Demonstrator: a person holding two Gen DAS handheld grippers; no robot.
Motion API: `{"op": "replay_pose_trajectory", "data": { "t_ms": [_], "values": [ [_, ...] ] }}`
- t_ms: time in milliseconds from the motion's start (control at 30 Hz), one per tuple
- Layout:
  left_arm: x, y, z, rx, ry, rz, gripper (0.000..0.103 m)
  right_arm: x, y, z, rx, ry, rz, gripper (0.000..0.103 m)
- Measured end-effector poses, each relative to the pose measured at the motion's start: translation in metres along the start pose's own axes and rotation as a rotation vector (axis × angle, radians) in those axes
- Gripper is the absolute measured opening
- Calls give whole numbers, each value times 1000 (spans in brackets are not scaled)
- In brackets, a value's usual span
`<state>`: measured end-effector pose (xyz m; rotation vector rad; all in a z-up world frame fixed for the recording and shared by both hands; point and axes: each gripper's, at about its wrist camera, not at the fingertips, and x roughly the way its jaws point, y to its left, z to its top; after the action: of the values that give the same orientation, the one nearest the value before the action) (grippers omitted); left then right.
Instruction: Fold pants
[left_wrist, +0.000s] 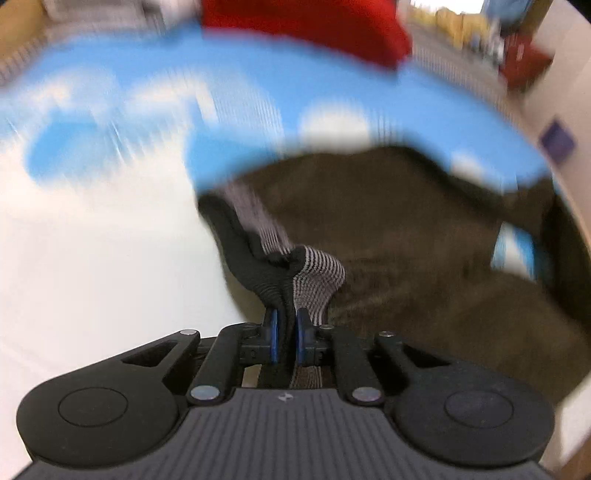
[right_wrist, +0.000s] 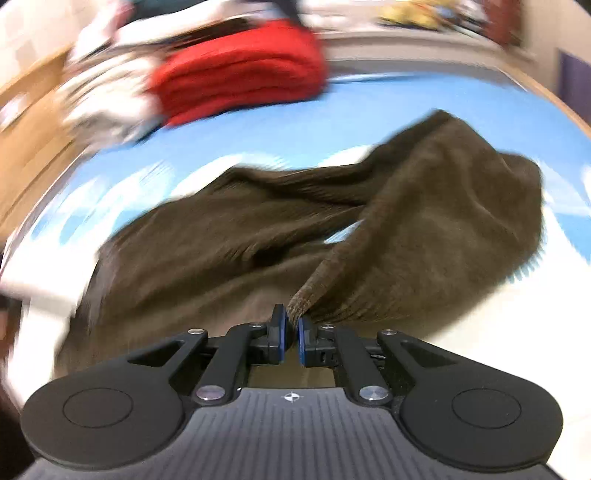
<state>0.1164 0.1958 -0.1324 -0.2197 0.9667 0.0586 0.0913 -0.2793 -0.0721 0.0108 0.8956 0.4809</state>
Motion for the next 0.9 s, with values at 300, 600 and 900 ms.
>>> {"op": "replay_pose_trajectory", "data": {
  "t_ms": [300, 600, 900],
  "values": [
    [-7, 36, -20, -44, 137, 248, 10, 5, 41, -32, -200, 262, 244, 12],
    [7, 49, -16, -39, 178, 290, 25, 9, -76, 11, 337, -8, -150, 35],
    [36, 55, -25, -86, 343, 151, 63, 109, -103, 42, 513, 2, -274, 47]
  ]
}}
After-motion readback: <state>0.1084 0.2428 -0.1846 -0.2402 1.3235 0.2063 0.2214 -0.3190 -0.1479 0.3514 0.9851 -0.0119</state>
